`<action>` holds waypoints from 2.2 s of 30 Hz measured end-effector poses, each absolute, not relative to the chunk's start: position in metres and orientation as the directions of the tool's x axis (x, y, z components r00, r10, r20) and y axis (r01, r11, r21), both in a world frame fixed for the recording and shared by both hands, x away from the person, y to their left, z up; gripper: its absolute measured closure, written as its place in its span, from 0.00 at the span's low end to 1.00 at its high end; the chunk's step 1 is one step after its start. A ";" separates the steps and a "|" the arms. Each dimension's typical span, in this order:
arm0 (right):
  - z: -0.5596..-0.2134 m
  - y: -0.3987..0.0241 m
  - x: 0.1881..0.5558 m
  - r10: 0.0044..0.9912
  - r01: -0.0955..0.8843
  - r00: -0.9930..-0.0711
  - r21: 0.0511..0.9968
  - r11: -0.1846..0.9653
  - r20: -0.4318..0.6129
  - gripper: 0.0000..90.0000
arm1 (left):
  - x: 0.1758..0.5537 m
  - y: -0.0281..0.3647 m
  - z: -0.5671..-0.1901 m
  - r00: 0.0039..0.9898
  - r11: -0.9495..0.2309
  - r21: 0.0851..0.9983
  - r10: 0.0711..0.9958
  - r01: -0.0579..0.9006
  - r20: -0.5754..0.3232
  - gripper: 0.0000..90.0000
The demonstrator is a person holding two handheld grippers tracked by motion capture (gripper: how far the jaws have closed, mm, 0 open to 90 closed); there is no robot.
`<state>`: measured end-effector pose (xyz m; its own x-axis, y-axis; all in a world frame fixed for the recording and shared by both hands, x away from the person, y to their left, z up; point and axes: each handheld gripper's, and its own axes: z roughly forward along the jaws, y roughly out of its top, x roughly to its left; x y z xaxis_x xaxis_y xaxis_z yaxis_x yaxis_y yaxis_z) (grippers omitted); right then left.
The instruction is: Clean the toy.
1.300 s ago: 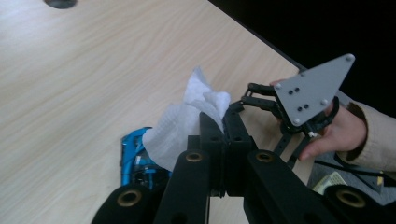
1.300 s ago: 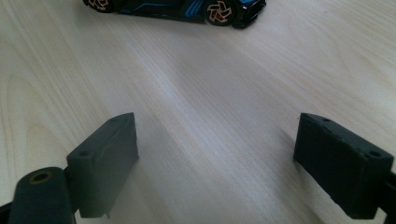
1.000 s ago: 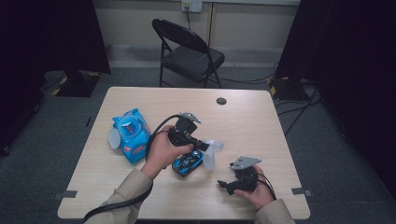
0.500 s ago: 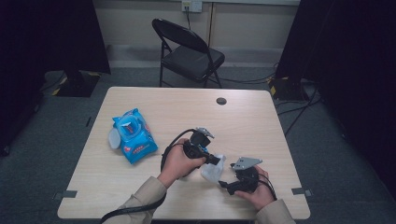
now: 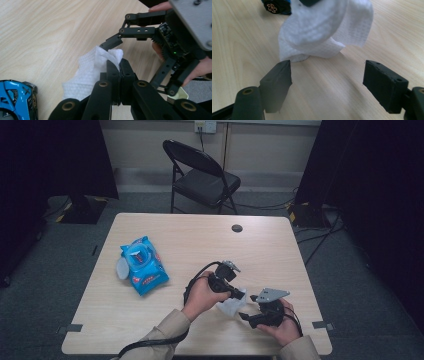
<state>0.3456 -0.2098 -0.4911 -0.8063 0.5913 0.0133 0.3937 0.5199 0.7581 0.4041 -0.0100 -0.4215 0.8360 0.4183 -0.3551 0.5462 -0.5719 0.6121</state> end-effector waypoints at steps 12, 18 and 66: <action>-0.483 -0.212 0.340 0.586 0.371 -0.810 0.781 0.502 0.008 0.25 | 0.404 -0.015 -0.427 0.852 -0.597 0.610 0.410 0.521 -0.326 0.92; -0.482 -0.210 0.340 0.579 0.368 -0.816 0.782 0.503 0.011 0.25 | 0.403 -0.008 -0.427 0.855 -0.594 0.623 0.431 0.509 -0.288 0.80; -0.465 -0.173 0.352 0.507 0.302 -0.862 0.820 0.486 0.017 0.34 | 0.378 0.087 -0.438 0.837 -0.542 0.681 0.509 0.492 -0.199 0.46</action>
